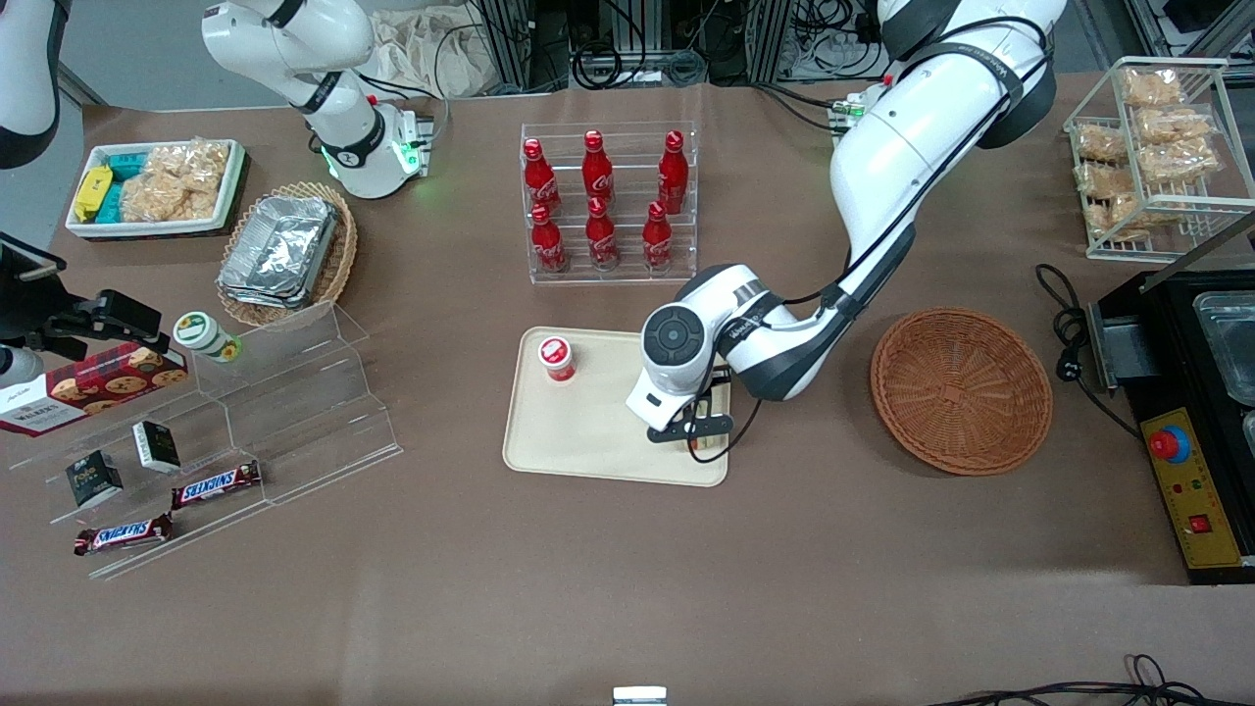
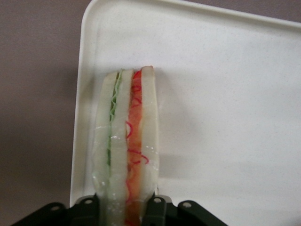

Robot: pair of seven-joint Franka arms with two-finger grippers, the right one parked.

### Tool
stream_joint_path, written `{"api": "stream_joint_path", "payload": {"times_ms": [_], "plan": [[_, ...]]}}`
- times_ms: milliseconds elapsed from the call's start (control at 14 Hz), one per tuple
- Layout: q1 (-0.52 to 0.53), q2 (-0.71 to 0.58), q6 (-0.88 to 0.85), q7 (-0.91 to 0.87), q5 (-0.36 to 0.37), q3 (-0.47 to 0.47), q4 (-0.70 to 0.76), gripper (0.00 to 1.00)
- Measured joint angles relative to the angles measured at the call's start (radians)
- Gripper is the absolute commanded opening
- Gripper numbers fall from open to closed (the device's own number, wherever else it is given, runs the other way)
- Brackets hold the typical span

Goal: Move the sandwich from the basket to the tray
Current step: 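Carry the sandwich over the white tray and lower it, then open the left gripper and raise it away from the tray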

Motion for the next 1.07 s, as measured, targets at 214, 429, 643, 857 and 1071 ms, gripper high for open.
{"api": "stream_joint_path", "payload": {"times_ms": [214, 429, 643, 857, 1071], "plan": [[0.0, -0.008, -0.001, -0.028, 0.0, -0.001, 0.023, 1.0], [0.015, -0.111, -0.085, -0.155, -0.027, -0.005, 0.067, 1.0], [0.07, -0.323, -0.19, -0.221, -0.091, -0.005, 0.077, 1.0], [0.168, -0.476, -0.287, -0.214, -0.138, -0.003, 0.068, 1.0], [0.288, -0.547, -0.35, -0.056, -0.206, 0.0, 0.056, 1.0]]}}
